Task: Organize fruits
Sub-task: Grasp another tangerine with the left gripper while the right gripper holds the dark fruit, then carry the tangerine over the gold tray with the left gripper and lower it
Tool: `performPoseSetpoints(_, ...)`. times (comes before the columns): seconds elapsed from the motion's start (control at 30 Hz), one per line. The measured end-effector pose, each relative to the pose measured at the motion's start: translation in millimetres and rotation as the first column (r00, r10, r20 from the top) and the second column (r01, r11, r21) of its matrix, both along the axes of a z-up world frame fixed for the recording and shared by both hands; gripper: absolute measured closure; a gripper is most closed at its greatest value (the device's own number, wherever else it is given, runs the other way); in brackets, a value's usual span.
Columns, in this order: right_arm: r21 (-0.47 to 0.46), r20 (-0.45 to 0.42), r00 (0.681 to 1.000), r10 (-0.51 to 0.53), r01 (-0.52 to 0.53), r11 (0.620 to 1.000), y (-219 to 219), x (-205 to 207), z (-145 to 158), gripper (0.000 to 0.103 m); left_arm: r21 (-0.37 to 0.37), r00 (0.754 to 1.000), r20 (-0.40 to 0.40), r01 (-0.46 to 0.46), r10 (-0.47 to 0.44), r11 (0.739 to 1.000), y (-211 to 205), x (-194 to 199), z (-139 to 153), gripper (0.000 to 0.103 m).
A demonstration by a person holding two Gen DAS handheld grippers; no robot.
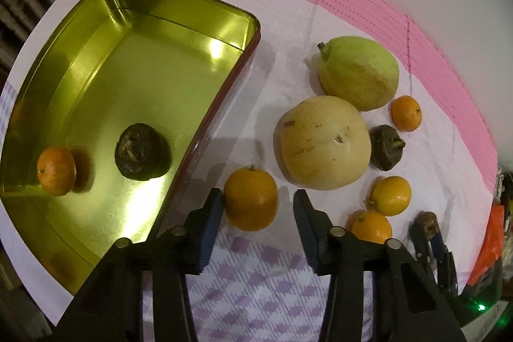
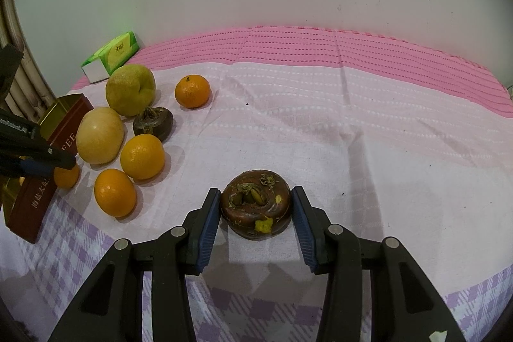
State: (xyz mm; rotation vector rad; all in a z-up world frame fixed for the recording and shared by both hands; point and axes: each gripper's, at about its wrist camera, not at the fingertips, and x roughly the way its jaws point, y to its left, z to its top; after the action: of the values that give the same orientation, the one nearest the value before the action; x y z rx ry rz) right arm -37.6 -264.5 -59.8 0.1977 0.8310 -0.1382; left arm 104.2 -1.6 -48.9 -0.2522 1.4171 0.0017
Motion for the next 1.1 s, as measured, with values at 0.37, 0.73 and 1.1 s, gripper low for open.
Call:
performPoseSetpoints(0.37,0.002,0.000,1.000,0.000,0.000,1.000,-0.1,-0.2,0.6,0.061,0.019,0.999,0.012,0.030,-0.030,0.999,-4.7,-1.8,-2.8,0.067)
performPoseSetpoints(0.73,-0.011,-0.005,1.000,-0.001,0.001,1.000,1.8,0.5,0.3,0.061,-0.003,0.995,0.062,0.084,-0.084,0.996,7.4,-17.5,27.1,0.067)
performPoseSetpoints(1.1,-0.027,-0.011,1.000,-0.001,0.000,1.000,3.0,2.3,-0.5,0.061,0.037,0.979,0.168,0.113,-0.117,0.993,33.1,-22.1,66.1,0.067)
